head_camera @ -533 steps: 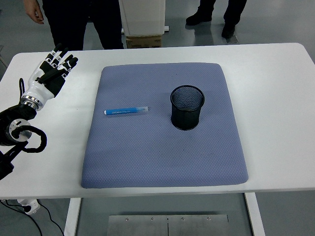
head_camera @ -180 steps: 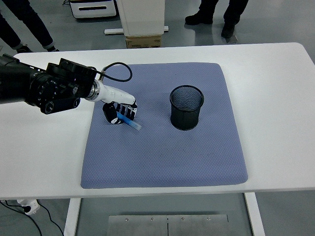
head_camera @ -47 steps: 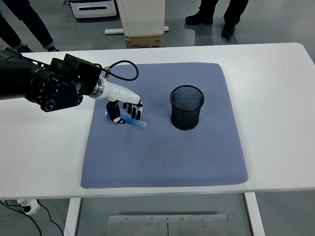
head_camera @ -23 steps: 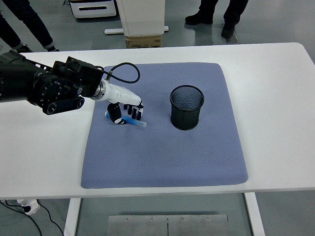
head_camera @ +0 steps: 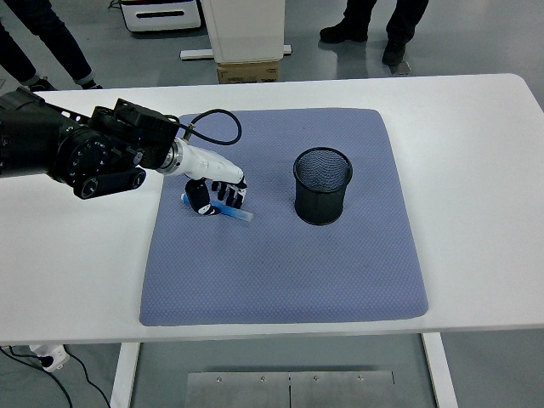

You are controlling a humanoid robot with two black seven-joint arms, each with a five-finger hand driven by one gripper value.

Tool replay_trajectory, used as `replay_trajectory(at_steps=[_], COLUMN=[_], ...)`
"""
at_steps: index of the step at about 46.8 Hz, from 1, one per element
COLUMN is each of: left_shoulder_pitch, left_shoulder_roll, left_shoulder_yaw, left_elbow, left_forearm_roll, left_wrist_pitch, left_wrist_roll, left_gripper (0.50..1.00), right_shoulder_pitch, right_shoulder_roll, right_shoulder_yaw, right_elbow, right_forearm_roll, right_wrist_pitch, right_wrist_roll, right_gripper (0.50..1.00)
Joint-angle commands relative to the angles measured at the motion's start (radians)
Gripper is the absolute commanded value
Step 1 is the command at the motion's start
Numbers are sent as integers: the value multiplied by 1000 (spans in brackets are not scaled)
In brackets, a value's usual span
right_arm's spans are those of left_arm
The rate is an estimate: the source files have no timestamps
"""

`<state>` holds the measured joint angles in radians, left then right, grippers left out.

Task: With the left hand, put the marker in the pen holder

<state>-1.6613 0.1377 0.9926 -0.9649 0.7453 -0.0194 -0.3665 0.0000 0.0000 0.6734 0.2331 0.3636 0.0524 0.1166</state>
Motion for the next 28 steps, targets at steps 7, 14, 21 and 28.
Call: replay_trajectory(at_steps=[7,14,21,28], left_shoulder_pitch=[-2,-5,-9,-14], left_shoulder_roll=[2,3,5,8], left_shoulder_yaw=[1,1,1,0], left_elbow=[2,2,3,6], left_forearm_roll=[0,-1,-1,-3], left_wrist_pitch=[-5,-8,-10,-11], left_wrist_roll=[-2,-2,-3,-5], left_gripper=[505,500,500,500], right_shoulder_pitch=[0,0,0,0], right_shoulder_roll=[0,0,0,0], right_shoulder_yaw=[0,0,0,0], right_elbow=[0,0,0,0], right_forearm_roll=[0,0,0,0], right_wrist_pitch=[1,1,0,0], right_wrist_roll=[0,0,0,0], right_gripper=[1000,1000,1000,1000])
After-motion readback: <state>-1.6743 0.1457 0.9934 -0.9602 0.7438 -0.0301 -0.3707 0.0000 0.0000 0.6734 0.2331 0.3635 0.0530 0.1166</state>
